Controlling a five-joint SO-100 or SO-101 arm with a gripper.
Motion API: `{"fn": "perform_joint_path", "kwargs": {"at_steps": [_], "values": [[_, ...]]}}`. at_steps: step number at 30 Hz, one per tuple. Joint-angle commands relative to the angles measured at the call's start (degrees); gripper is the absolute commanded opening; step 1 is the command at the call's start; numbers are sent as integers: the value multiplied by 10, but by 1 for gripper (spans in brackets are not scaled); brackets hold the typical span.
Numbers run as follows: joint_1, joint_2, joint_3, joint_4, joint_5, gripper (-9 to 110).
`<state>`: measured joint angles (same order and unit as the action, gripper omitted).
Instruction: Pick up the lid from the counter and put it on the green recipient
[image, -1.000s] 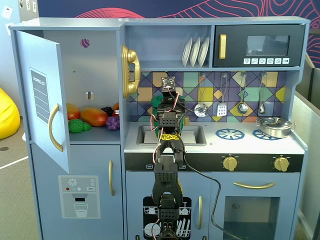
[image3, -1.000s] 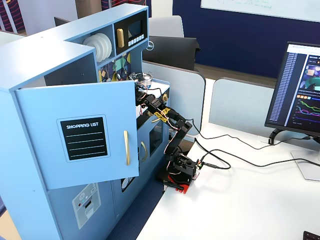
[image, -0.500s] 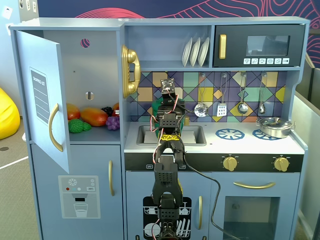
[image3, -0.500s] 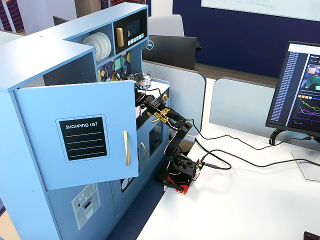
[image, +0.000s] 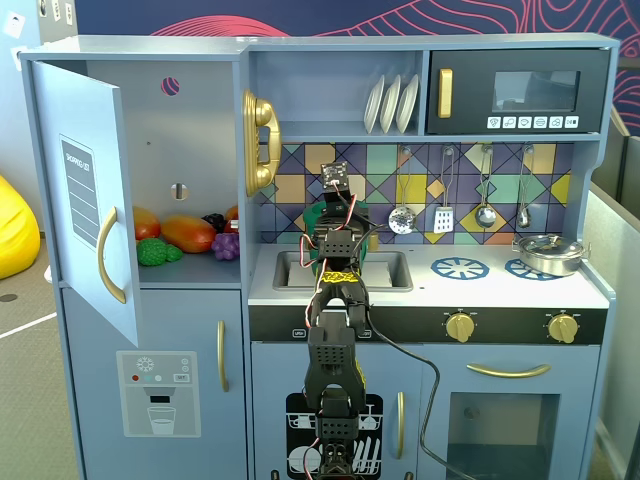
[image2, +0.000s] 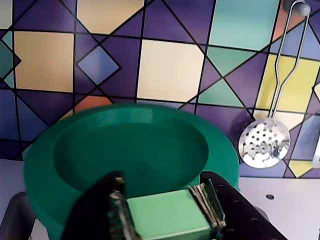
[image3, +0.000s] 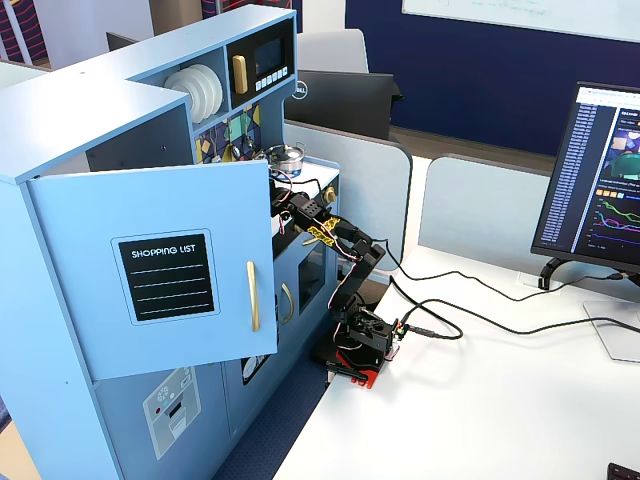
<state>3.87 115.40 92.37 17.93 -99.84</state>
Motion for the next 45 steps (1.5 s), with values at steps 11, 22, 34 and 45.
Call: {"fn": "perform_joint_path", "kwargs": {"at_steps": [11,22,34,45], "values": [[11,23,-149,25,42,38],[7,221,-112,240,35,34],[32,469,330,444,61,9],[-40,605,722,483,69,0]]}}
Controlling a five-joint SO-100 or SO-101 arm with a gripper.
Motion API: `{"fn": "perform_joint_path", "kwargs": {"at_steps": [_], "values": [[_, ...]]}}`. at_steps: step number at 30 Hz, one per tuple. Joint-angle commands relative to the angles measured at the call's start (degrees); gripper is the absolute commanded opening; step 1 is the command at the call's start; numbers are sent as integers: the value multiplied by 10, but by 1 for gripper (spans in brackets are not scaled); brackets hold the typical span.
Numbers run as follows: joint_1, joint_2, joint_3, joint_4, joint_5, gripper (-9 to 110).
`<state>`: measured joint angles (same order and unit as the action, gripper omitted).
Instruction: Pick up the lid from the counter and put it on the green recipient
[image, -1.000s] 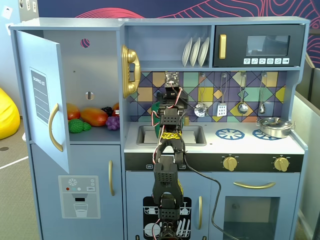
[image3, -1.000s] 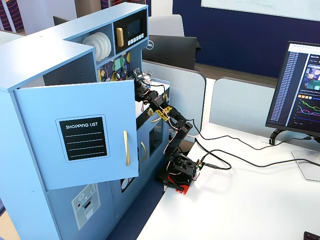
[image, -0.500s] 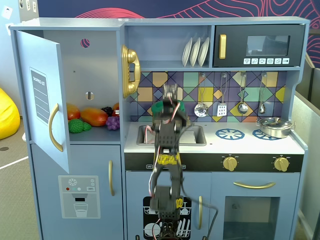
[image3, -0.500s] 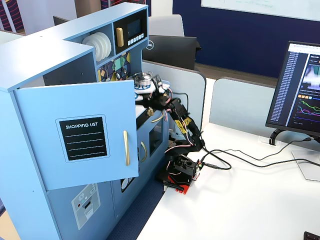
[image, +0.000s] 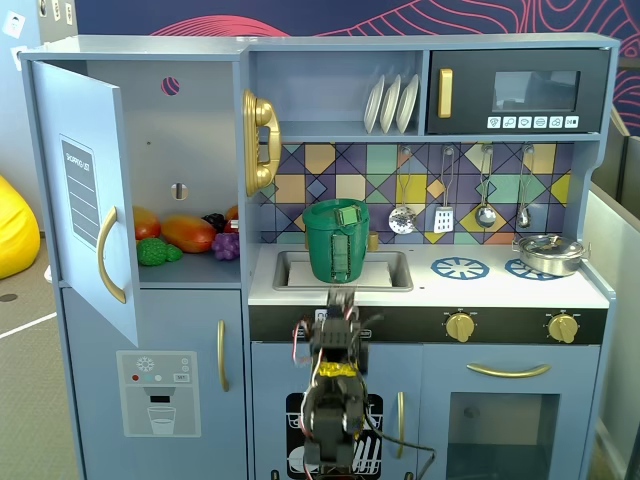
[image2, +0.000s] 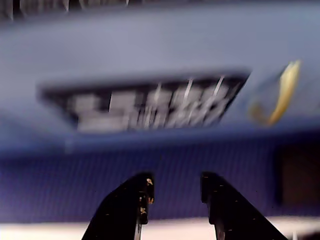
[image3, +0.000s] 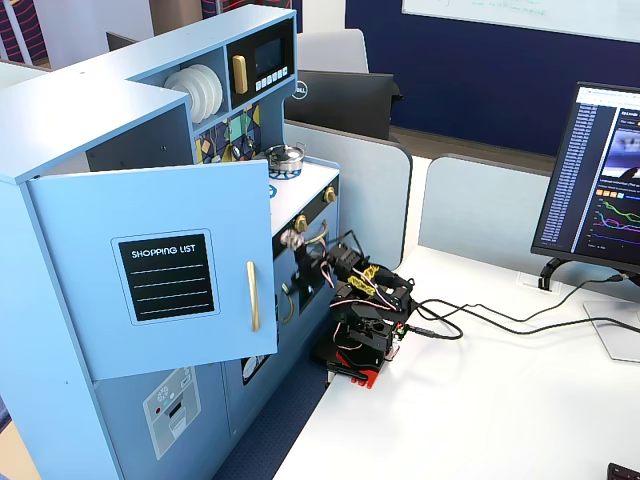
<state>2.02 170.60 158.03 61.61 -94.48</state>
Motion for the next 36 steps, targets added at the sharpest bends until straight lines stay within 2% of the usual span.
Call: {"fn": "perform_joint_path", "kwargs": {"at_steps": [1,11,13,36], "values": [[-22,61,82,69,12,1],[-45,114,136,258,41,2],[-39,114,136,260,91,3],[-42,114,136,261,80,5]]}}
